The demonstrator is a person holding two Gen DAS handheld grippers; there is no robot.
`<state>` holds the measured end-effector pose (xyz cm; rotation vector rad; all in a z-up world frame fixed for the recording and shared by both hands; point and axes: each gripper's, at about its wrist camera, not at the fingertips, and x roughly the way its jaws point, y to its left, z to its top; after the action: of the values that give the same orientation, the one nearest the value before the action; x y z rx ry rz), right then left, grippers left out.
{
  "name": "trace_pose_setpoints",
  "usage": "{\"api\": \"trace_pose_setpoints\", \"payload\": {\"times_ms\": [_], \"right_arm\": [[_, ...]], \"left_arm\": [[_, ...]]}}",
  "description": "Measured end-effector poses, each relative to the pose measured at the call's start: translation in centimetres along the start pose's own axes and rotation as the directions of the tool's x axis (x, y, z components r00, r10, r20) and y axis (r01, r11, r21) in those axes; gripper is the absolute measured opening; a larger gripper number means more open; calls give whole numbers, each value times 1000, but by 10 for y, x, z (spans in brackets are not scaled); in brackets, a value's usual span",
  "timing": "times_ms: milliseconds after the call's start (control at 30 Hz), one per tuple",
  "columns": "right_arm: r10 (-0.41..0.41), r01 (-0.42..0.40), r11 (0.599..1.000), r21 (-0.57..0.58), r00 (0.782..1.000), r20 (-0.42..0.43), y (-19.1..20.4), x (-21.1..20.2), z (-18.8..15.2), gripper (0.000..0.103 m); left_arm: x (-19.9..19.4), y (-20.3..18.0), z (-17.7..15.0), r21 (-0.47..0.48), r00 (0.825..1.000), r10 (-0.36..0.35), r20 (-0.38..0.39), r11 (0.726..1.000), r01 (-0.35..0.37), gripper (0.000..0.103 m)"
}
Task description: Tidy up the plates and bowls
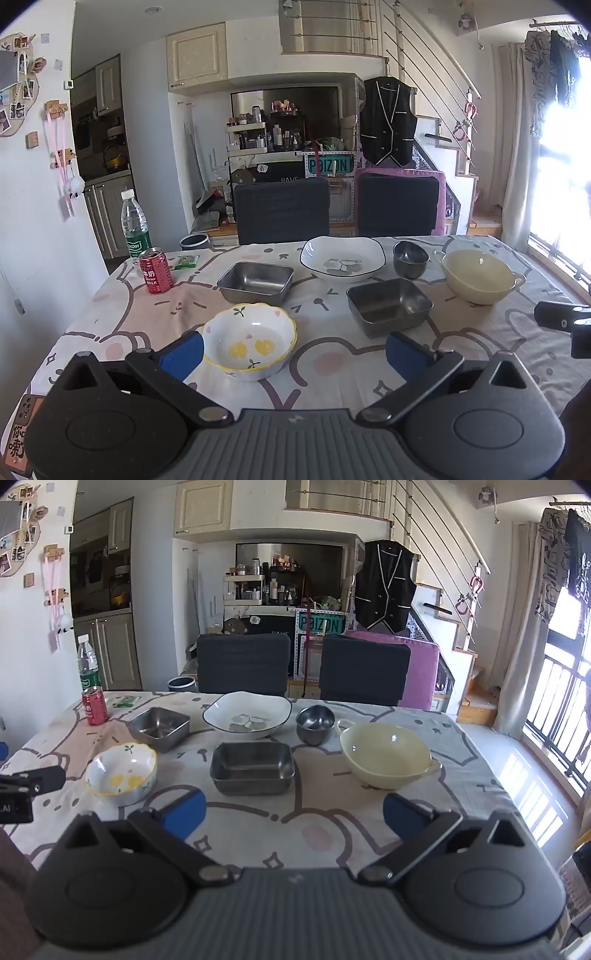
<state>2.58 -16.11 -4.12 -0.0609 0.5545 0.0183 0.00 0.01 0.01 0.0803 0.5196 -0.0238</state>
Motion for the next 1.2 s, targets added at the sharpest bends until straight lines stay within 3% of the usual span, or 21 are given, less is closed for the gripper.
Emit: {"api": "trace_pose_setpoints", "payload": {"times_ms": [1200], "right_arm": [[-3, 3, 1000, -5, 1000, -5, 0, 1, -2, 103]], "left_arm": [[5, -10, -5, 0, 1000, -5, 0, 1000, 5, 103]]}}
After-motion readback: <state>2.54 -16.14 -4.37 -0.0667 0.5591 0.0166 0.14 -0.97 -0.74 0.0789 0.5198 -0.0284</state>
